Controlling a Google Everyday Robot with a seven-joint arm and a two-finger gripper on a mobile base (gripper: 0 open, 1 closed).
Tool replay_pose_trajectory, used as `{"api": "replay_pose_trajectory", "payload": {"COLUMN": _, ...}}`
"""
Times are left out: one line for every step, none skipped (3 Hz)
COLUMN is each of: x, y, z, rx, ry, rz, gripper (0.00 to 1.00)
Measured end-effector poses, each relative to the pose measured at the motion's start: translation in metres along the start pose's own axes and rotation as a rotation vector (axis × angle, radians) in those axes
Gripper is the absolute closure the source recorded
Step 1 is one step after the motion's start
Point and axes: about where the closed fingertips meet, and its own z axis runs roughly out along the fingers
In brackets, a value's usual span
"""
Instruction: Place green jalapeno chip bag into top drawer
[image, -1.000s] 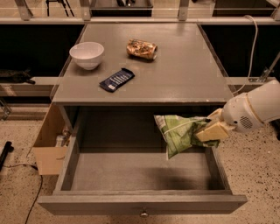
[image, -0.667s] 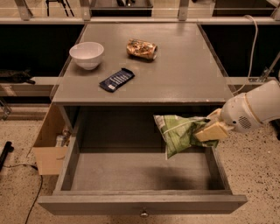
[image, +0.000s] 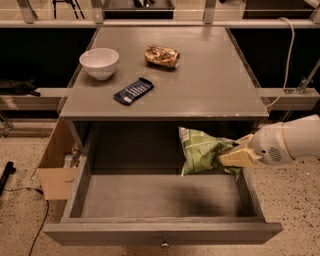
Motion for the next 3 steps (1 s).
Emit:
{"api": "replay_pose_trajectory", "payload": {"x": -0.001, "y": -0.004, "z": 0.001, "rx": 0.022, "ry": -0.022, "rz": 0.013, "gripper": 1.0}}
{"api": "replay_pose_trajectory", "payload": {"x": -0.001, "y": -0.004, "z": 0.001, "rx": 0.021, "ry": -0.021, "rz": 0.013, "gripper": 1.0}}
{"api": "replay_pose_trajectory", "payload": {"x": 0.008, "y": 0.002, "z": 0.032, "rx": -0.008, "ry": 0.003, "rz": 0.047, "gripper": 1.0}}
